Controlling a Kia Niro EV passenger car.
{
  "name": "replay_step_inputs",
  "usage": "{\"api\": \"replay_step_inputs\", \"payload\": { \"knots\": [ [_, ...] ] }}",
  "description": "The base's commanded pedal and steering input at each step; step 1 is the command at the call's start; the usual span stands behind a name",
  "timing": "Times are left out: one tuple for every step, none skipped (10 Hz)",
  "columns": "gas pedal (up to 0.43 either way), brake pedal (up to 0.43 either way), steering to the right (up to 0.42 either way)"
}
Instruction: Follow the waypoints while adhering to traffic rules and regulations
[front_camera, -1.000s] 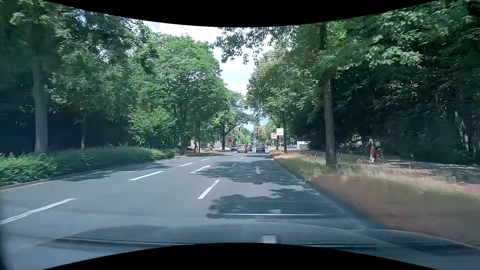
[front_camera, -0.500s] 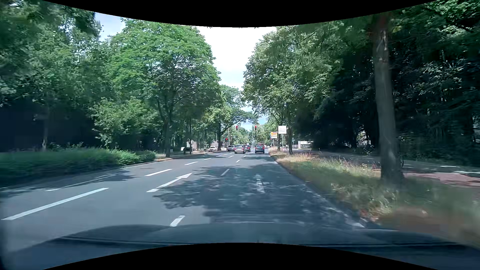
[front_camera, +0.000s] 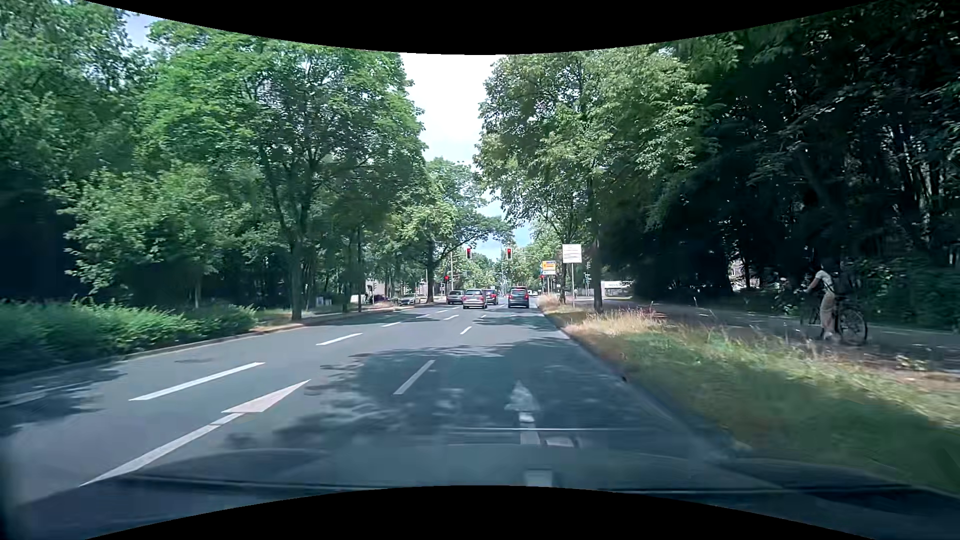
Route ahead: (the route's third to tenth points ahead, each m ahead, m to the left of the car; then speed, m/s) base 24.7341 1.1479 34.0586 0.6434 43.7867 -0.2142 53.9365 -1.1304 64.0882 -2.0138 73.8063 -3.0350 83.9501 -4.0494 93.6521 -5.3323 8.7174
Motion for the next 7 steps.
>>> {"api": "replay_step_inputs", "payload": {
  "knots": [
    [0.087, 0.018, 0.006],
    [0.079, 0.018, 0.009],
    [0.079, 0.018, 0.011],
    [0.079, 0.018, 0.007],
    [0.079, 0.018, 0.004],
    [0.067, 0.018, 0.004],
    [0.000, 0.018, 0.004]
  ]
}}
